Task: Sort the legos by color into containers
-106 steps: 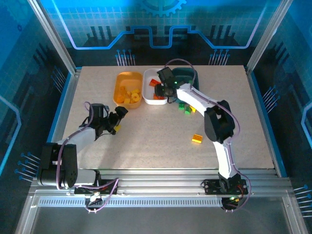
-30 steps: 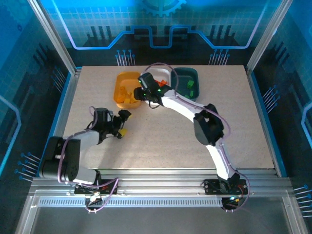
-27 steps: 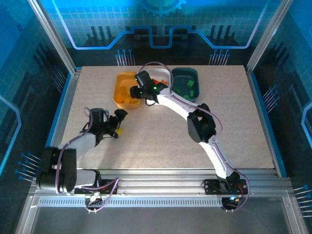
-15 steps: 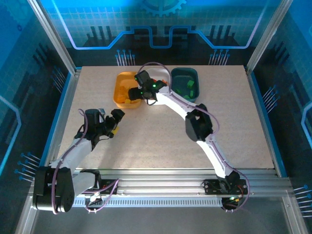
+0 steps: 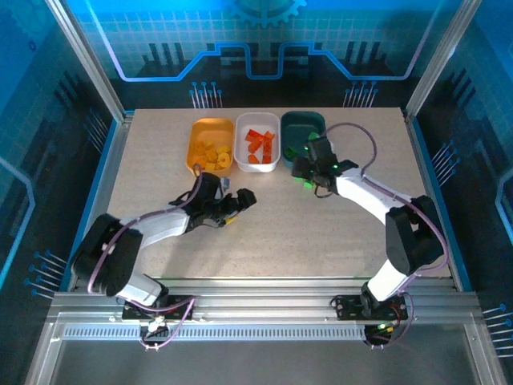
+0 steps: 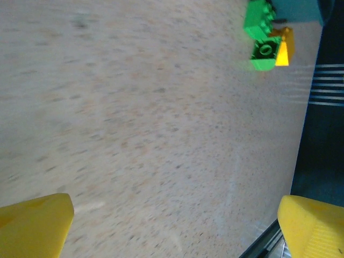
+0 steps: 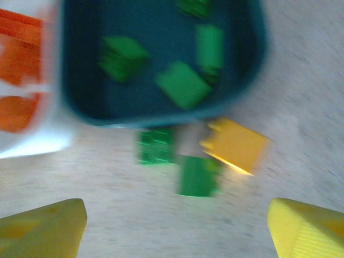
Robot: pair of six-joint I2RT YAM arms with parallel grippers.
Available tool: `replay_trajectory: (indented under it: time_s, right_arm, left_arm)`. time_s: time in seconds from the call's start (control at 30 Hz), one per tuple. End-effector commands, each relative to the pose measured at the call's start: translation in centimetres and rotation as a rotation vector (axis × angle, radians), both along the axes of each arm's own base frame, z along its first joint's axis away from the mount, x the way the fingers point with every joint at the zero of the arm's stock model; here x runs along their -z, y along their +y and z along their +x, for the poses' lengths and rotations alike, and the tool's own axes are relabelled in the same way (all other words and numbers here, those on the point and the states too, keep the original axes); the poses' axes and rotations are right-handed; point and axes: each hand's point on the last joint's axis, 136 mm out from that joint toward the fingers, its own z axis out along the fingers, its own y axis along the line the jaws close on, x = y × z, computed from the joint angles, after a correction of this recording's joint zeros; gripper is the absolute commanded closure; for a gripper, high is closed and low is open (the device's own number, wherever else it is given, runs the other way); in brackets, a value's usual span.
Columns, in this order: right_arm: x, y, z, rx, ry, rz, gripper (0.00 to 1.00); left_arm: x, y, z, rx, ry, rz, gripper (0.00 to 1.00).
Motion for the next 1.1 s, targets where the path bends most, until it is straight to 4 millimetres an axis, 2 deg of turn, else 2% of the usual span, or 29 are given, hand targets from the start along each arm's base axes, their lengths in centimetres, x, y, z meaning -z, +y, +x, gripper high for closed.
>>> replay_trajectory:
  time_s: [0.0, 0.1, 0.23, 0.47, 0.63, 0.83, 0.93, 1.07]
  right_arm:
    - [1.3, -1.4, 0.1, 0.056, 0.033, 0.08, 0.12]
    - [3.0, -2.9, 0.7, 0.098, 0.084, 0.077, 0.12]
    - [4.8, -3.3, 1.8, 0.114, 0.12, 0.111, 0.12]
    - [6.4, -3.8, 3.5, 0.138, 0.149, 0.106, 0.13]
    - [6.9, -5.1, 2.5, 0.182, 0.171, 0.081, 0.14]
    - [7.7, -8.4, 0.8, 0.268, 0.211, 0.095, 0.2]
    - [6.8, -9.0, -0.1, 0.261, 0.181, 0.1, 0.22]
    - [5.5, -8.7, 0.4, 0.199, 0.15, 0.091, 0.2]
  left_arm:
    - [-1.0, -2.4, 1.3, 0.063, -0.061, 0.0, 0.01]
    - [-0.7, -3.3, 1.5, 0.079, -0.048, -0.007, 0.01]
    - [-0.3, -3.0, 1.1, 0.08, -0.04, 0.007, 0.01]
    - [0.0, -2.3, 0.3, 0.074, -0.035, 0.032, 0.01]
    - [-0.4, -2.4, 0.5, 0.077, -0.043, 0.027, 0.01]
    - [-0.3, -2.7, 0.8, 0.083, -0.044, 0.025, 0.01]
    - [-0.3, -2.7, 0.8, 0.084, -0.044, 0.023, 0.01]
    - [-0.1, -2.8, 0.9, 0.084, -0.041, 0.021, 0.01]
